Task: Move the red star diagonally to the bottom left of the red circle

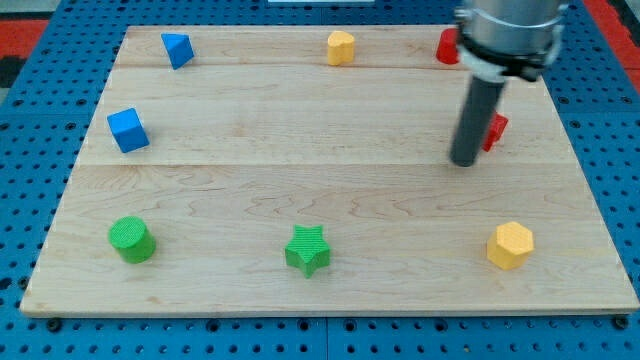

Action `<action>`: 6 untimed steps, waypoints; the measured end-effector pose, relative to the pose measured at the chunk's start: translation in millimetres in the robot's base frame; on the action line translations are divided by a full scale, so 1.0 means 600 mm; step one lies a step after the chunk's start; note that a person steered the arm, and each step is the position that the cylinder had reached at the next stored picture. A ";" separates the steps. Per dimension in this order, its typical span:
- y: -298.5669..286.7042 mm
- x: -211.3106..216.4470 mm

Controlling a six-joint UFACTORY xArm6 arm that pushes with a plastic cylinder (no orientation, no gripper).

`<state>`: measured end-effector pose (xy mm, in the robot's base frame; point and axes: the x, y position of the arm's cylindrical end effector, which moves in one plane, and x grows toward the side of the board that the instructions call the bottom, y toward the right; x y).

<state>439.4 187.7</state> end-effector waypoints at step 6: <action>-0.068 -0.209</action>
